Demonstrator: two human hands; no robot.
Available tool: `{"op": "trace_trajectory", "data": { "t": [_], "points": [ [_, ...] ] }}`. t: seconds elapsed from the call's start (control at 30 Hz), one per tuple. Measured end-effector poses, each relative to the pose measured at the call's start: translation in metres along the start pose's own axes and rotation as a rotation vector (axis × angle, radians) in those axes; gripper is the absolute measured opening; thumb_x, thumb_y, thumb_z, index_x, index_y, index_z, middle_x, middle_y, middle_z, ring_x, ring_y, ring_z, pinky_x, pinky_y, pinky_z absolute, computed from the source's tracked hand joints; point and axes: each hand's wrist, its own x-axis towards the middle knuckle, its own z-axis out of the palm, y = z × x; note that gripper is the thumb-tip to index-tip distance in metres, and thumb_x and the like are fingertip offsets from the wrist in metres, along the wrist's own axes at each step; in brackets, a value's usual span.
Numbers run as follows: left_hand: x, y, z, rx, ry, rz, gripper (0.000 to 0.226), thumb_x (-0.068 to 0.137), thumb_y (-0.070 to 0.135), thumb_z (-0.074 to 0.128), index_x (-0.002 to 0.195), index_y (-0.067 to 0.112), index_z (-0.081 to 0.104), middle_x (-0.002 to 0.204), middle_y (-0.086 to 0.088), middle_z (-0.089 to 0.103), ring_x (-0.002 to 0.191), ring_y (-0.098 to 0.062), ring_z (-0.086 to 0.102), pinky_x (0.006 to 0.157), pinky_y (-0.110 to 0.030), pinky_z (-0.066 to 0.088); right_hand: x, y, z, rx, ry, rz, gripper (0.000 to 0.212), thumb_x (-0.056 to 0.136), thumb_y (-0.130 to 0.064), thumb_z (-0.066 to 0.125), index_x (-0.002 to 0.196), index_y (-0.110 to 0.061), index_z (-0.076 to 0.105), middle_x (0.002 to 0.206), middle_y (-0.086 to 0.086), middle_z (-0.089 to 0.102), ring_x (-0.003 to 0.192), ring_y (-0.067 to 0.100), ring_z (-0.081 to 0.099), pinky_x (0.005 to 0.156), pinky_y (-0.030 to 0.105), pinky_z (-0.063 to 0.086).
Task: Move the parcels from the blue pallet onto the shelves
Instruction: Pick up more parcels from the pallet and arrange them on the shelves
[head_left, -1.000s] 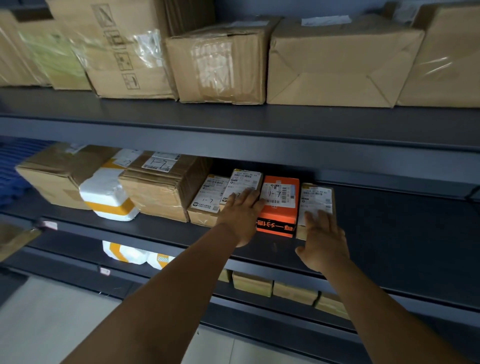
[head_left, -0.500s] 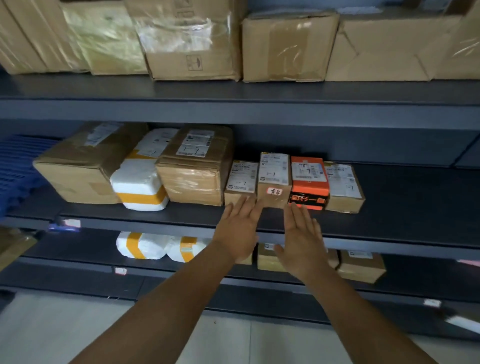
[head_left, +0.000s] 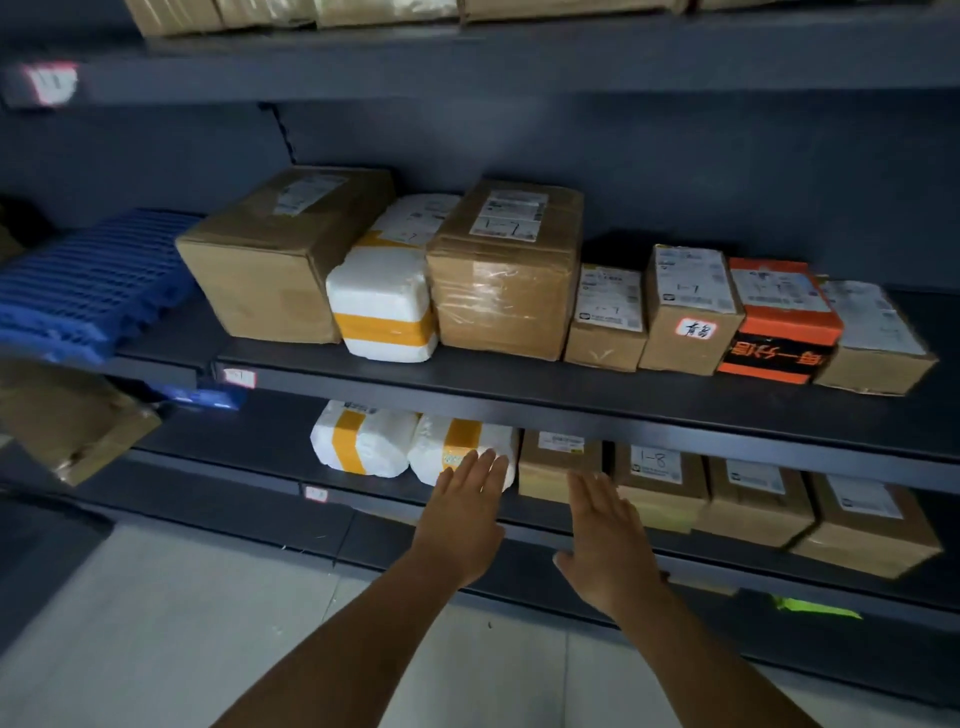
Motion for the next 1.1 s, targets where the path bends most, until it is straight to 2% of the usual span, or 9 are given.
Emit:
{"op": "trace_trajectory", "data": {
  "t": [0.17, 0.33, 0.43, 0.6, 0.73, 1.0, 1.1],
  "points": [
    [0.040, -0.029, 0.057, 0.031, 0.027, -0.059, 0.076, 0.098, 0.026, 0.049, 0.154, 0.020, -0.001, 0.162, -0.002, -0.002, 0.149, -0.021, -0.004, 0.119, -0.038, 0.003, 0.056, 0.020, 0.048, -0.042, 0.010, -0.031, 0.087, 0.096, -0.028, 0.054, 0.153, -0.013, -0.011, 0.161, 0.004, -0.011, 0.148, 0.022, -0.008, 0.121, 0.038, 0.000],
    [0.088, -0.058, 0.099, 0.090, 0.060, -0.090, 0.083, 0.095, 0.026, 0.054, 0.154, 0.019, -0.005, 0.162, -0.003, -0.006, 0.148, -0.022, -0.006, 0.119, -0.040, 0.004, 0.124, 0.037, 0.086, -0.112, 0.123, -0.058, 0.088, 0.094, -0.023, 0.057, 0.154, -0.016, -0.007, 0.162, 0.002, -0.009, 0.148, 0.023, -0.008, 0.119, 0.038, -0.001],
    [0.116, -0.075, 0.118, 0.143, 0.104, -0.107, 0.084, 0.095, 0.027, 0.053, 0.154, 0.018, -0.006, 0.161, -0.004, -0.008, 0.148, -0.022, -0.008, 0.119, -0.042, 0.004, 0.155, 0.049, 0.108, -0.190, 0.156, -0.001, 0.088, 0.092, -0.025, 0.057, 0.154, -0.018, -0.006, 0.161, 0.003, -0.009, 0.148, 0.028, -0.009, 0.118, 0.044, 0.003],
    [0.142, -0.092, 0.146, 0.104, 0.203, -0.080, 0.076, 0.095, 0.021, 0.052, 0.154, 0.022, 0.004, 0.161, 0.001, 0.001, 0.148, -0.019, -0.004, 0.118, -0.042, 0.007, 0.185, 0.054, 0.132, -0.236, 0.308, -0.031, 0.084, 0.089, -0.021, 0.055, 0.153, -0.021, 0.000, 0.160, 0.000, 0.002, 0.146, 0.028, 0.003, 0.118, 0.044, 0.006],
    [0.154, -0.100, 0.159, 0.088, 0.312, -0.096, 0.071, 0.095, 0.021, 0.051, 0.154, 0.023, 0.012, 0.160, 0.001, 0.009, 0.148, -0.019, 0.002, 0.118, -0.041, 0.013, 0.200, 0.051, 0.138, -0.240, 0.391, -0.064, 0.077, 0.091, -0.017, 0.049, 0.153, -0.025, 0.005, 0.160, -0.003, 0.008, 0.146, 0.023, 0.007, 0.119, 0.041, 0.006],
    [0.166, -0.128, 0.155, 0.091, 0.320, -0.113, 0.075, 0.092, 0.025, 0.058, 0.153, 0.024, 0.014, 0.158, 0.001, 0.016, 0.147, -0.021, 0.010, 0.118, -0.041, 0.017, 0.220, 0.030, 0.141, -0.223, 0.435, -0.089, 0.075, 0.092, -0.015, 0.048, 0.153, -0.027, 0.006, 0.160, -0.005, 0.009, 0.147, 0.022, 0.007, 0.119, 0.040, 0.003],
    [0.169, -0.134, 0.154, 0.097, 0.323, -0.111, 0.075, 0.092, 0.025, 0.059, 0.152, 0.024, 0.015, 0.158, 0.001, 0.016, 0.146, -0.021, 0.011, 0.118, -0.041, 0.018, 0.229, 0.026, 0.143, -0.209, 0.440, -0.093, 0.080, 0.090, -0.015, 0.055, 0.153, -0.026, 0.007, 0.160, -0.004, 0.010, 0.147, 0.023, 0.008, 0.119, 0.041, 0.002]
  ]
}}
